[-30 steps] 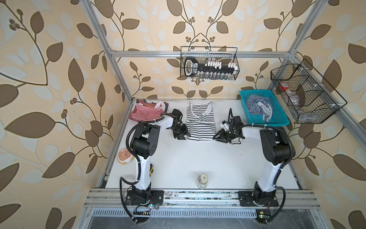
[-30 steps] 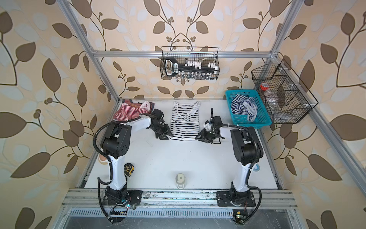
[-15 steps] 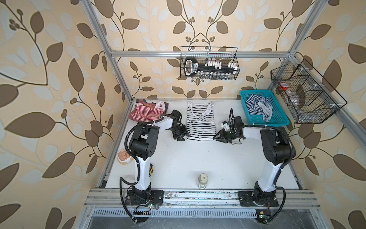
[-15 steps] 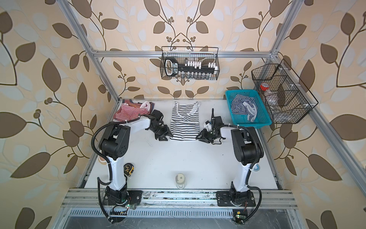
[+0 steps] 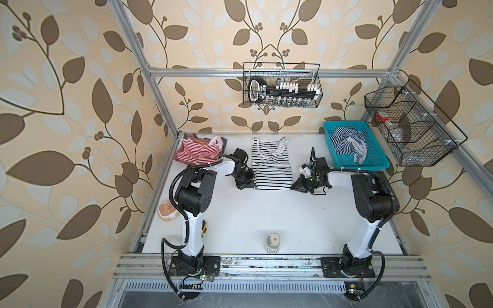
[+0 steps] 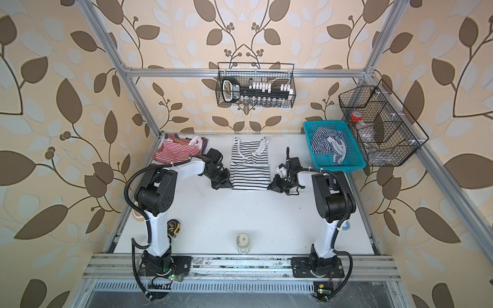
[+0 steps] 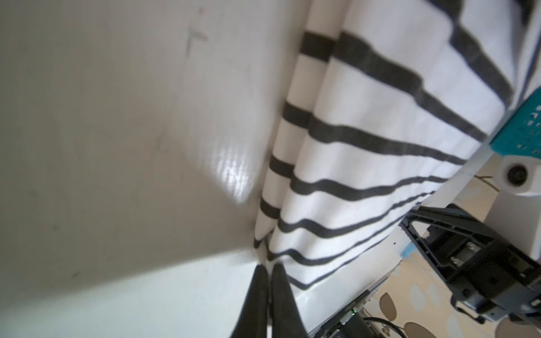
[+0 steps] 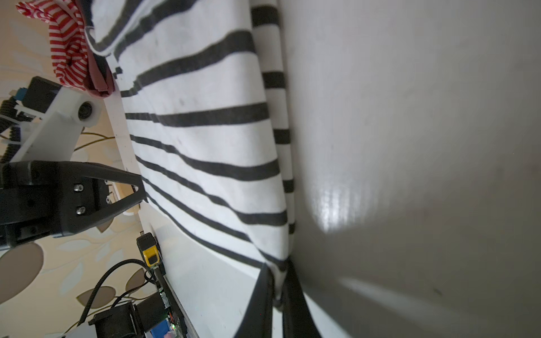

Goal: Fold and stack tank tops
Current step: Fold the tank top at the top-center of the table.

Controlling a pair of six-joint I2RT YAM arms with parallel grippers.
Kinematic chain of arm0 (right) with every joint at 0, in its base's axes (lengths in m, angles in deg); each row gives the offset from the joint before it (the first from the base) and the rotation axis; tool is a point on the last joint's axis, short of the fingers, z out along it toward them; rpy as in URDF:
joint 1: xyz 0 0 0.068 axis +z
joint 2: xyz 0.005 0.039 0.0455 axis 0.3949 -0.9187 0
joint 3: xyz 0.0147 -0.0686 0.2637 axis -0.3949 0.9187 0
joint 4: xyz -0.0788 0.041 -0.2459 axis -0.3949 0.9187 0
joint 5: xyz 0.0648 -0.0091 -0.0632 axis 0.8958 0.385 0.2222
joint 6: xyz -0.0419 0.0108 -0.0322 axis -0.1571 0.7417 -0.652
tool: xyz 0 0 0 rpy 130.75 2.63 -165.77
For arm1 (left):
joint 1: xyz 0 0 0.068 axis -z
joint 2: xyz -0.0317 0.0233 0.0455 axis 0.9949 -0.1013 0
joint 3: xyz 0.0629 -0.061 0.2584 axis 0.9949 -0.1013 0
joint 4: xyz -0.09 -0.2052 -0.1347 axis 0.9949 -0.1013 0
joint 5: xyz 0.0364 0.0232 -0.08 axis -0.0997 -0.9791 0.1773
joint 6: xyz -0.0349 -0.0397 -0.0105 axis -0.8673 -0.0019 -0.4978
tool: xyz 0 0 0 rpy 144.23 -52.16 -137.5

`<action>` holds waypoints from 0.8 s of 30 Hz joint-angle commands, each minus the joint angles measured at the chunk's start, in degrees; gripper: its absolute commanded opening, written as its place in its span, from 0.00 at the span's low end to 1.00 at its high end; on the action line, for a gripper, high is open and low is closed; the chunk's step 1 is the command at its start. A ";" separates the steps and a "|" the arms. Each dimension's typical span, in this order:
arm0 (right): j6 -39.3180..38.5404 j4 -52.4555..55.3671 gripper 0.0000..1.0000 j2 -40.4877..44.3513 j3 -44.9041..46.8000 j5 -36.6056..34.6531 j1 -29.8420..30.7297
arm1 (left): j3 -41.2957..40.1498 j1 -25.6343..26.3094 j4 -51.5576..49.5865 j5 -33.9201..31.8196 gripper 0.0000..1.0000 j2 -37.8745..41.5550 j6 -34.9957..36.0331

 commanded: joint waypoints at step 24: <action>-0.72 14.25 0.00 35.96 16.64 -8.44 7.78 | -20.61 7.62 1.20 -3.74 0.00 27.56 -7.14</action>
